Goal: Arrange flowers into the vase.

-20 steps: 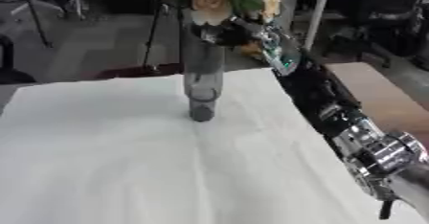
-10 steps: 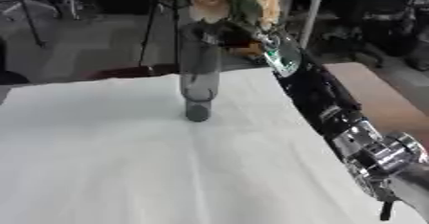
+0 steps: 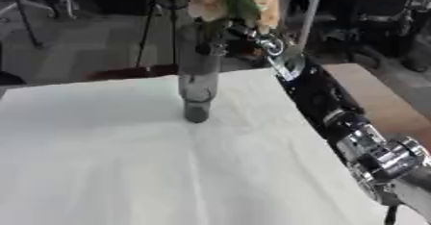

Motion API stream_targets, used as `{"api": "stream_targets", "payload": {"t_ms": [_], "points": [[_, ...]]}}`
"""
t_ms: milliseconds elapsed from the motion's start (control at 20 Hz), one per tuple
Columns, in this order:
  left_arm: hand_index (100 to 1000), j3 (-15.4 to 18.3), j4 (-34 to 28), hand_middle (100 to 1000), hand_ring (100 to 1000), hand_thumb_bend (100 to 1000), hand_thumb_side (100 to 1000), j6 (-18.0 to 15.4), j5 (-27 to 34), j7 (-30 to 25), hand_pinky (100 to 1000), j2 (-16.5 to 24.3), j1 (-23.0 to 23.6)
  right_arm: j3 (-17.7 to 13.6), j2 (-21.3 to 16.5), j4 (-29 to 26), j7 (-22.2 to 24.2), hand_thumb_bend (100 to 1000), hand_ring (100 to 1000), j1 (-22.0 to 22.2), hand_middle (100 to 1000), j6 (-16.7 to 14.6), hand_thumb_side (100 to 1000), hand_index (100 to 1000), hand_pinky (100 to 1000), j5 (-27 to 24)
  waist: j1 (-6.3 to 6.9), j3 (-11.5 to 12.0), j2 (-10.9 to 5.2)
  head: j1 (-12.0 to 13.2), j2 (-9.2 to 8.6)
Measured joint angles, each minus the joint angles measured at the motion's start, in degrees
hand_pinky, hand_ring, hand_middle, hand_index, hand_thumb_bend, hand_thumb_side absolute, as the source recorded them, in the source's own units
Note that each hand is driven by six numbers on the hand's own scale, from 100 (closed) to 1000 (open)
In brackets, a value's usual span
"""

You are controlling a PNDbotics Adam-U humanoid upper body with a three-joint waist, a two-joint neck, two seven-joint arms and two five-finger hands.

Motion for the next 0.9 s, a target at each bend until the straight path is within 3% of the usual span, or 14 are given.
{"api": "stream_targets", "payload": {"t_ms": [600, 900], "points": [[659, 0.0, 0.0, 616, 697, 896, 644, 0.0, 0.0, 0.0, 579, 0.0, 0.1, -0.3, 0.0, -1.3, 0.3, 697, 1000, 0.5, 834, 0.9, 805, 1000, 1000, -2.7, 0.0, 0.0, 0.0, -0.2, 0.0], [659, 0.0, 0.0, 616, 697, 895, 644, 0.0, 0.0, 0.0, 579, 0.0, 0.1, -0.7, 0.0, -1.5, -2.4, 699, 1000, 0.5, 926, 1.3, 769, 1000, 1000, -2.9, 0.0, 0.0, 0.0, -0.3, 0.0]]}}
